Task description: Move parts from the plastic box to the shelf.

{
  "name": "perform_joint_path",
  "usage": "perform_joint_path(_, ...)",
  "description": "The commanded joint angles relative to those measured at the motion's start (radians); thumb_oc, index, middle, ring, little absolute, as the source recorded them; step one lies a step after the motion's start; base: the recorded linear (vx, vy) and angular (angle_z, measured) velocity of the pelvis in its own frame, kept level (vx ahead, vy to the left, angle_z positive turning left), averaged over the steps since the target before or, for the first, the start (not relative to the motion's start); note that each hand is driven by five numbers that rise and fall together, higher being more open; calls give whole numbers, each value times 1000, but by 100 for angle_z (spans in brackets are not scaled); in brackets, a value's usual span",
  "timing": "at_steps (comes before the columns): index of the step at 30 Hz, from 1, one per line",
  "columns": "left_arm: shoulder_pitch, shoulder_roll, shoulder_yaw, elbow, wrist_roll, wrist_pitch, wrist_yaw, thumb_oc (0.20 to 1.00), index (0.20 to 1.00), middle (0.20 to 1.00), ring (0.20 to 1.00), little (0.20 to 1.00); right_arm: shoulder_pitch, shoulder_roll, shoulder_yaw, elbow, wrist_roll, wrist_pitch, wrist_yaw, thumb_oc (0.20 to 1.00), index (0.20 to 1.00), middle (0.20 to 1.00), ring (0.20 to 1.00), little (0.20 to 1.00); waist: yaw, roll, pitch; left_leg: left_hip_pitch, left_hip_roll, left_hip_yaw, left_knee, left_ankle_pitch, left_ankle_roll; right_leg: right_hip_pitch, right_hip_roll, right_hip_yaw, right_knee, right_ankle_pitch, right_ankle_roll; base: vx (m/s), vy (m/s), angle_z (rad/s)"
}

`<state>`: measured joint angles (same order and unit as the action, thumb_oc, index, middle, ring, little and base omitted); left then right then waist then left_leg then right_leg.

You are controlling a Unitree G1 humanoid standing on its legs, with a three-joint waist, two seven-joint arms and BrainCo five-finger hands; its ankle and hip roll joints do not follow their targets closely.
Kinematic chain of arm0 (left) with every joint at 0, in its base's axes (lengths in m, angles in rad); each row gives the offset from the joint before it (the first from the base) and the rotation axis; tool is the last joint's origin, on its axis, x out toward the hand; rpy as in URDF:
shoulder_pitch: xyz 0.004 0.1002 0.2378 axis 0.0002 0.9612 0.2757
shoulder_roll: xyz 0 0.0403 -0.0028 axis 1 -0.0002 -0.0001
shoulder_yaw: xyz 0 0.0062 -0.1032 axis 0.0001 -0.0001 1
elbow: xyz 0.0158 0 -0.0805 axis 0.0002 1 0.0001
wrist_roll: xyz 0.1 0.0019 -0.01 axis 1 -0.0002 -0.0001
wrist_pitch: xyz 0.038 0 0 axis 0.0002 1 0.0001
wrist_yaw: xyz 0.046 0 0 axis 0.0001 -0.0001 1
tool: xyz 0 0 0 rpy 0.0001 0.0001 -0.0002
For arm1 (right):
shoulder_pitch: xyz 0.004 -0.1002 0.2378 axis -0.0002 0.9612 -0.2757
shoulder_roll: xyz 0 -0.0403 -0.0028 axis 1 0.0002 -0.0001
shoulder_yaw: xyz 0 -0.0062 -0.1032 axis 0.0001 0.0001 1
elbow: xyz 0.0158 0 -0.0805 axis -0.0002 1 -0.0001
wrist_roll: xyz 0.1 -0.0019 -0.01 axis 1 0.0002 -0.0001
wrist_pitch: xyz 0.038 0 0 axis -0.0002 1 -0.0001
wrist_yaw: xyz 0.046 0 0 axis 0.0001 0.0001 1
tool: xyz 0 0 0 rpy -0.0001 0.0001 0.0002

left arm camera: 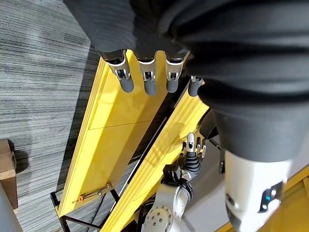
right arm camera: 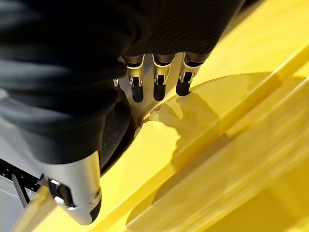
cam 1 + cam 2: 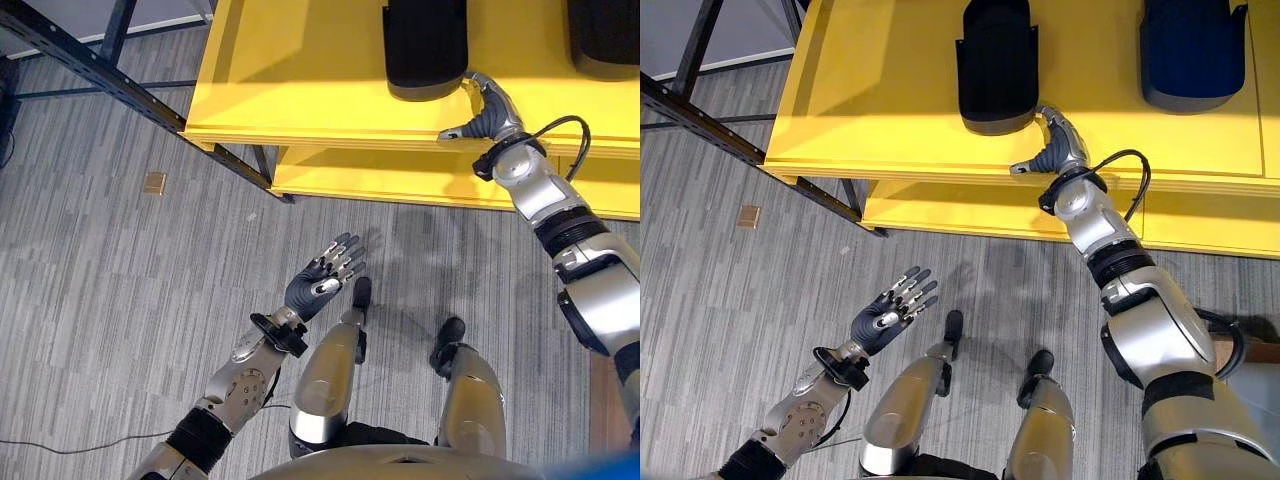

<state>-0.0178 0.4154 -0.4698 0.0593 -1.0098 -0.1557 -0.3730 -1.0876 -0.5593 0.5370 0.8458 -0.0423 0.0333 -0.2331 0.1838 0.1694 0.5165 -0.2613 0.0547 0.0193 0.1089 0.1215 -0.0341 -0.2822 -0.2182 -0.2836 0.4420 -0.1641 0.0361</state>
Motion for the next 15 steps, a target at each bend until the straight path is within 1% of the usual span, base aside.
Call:
perform_joint_path(1, 19, 13, -6, -95, 4, -33, -25, 1000, 1000, 1000, 1000, 1000, -55, 28, 27, -44, 13, -15, -29, 1000, 1000, 1000, 1000, 1000, 46, -42, 4, -1, 11, 22, 95, -78, 1, 59, 6, -28, -81, 91, -8, 0, 0, 0)
perform_joint_path(2, 20, 12, -7, -95, 6, -35, -24, 1000, 1000, 1000, 1000, 1000, -52, 31, 25, -41, 12, -10, -47, 1000, 1000, 1000, 1000, 1000, 46, -41, 4, 0, 11, 23, 95, -78, 1, 60, 5, -28, -80, 91, -8, 0, 0, 0)
perform_joint_path(3, 20, 10, -11, -92, 5, -39, -21, 1000, 1000, 1000, 1000, 1000, -47, 36, 15, -33, 0, 15, -106, 1000, 1000, 1000, 1000, 1000, 44, -39, 4, 2, 12, 24, 96, -79, 2, 61, 4, -27, -78, 91, -8, 0, 0, 0)
perform_joint_path(4, 20, 10, -11, -92, 5, -40, -21, 1000, 1000, 1000, 1000, 1000, -47, 36, 15, -33, 0, 15, -106, 1000, 1000, 1000, 1000, 1000, 44, -39, 4, 2, 12, 24, 96, -79, 2, 61, 4, -27, -78, 91, -8, 0, 0, 0)
perform_joint_path(5, 17, 8, -13, -89, -1, -45, -20, 1000, 1000, 1000, 1000, 1000, -43, 42, -6, -17, 5, 34, -190, 1000, 1000, 1000, 1000, 1000, 42, -38, 4, 3, 11, 26, 96, -79, 3, 60, 4, -25, -76, 90, -8, 0, 0, 0)
perform_joint_path(6, 12, 10, -14, -91, -6, -49, -8, 1000, 1000, 1000, 1000, 1000, -38, 46, -44, -7, -10, 41, -239, 1000, 1000, 1000, 1000, 1000, 37, -37, 4, 0, 10, 28, 96, -81, 4, 54, 5, -22, -72, 89, -7, 0, 0, 0)
perform_joint_path(8, 9, 6, -16, -87, -6, -54, -7, 1000, 1000, 1000, 1000, 1000, -31, 50, -68, -5, -27, 58, -301, 1000, 1000, 1000, 1000, 1000, 34, -36, 4, 0, 11, 30, 95, -81, 5, 52, 7, -21, -73, 90, -8, 0, 0, 0)
perform_joint_path(9, 7, 3, -22, -88, -11, -64, 1, 1000, 1000, 1000, 1000, 1000, -22, 53, -88, -2, -13, 71, -369, 1000, 1000, 1000, 1000, 1000, 28, -35, 4, -3, 15, 31, 93, -79, 5, 50, 10, -19, -78, 94, -9, -11, 24, -4)
perform_joint_path(12, 10, -6, -30, -100, -17, -91, 29, 1000, 1000, 1000, 1000, 1000, 41, 60, -170, -32, 29, 34, -502, 1000, 1000, 1000, 1000, 1000, 8, -34, 4, -1, 19, 41, 87, -80, 7, 43, 14, -9, -81, 94, -8, -9, 42, -6)
perform_joint_path(14, 5, -14, -38, -94, -30, -118, 50, 1000, 1000, 1000, 1000, 1000, 106, 72, -228, -97, 4, -11, -533, 1000, 1000, 1000, 1000, 1000, -15, -36, 4, -7, 25, 52, 80, -78, 8, 28, 20, 4, -81, 95, -7, -33, 38, -18)
perform_joint_path(15, 4, -16, -38, -93, -28, -119, 49, 1000, 1000, 1000, 1000, 1000, 113, 74, -231, -107, -3, -13, -535, 1000, 1000, 1000, 1000, 1000, -17, -36, 4, -7, 26, 54, 79, -78, 9, 26, 21, 5, -81, 95, -7, -44, 27, -16)
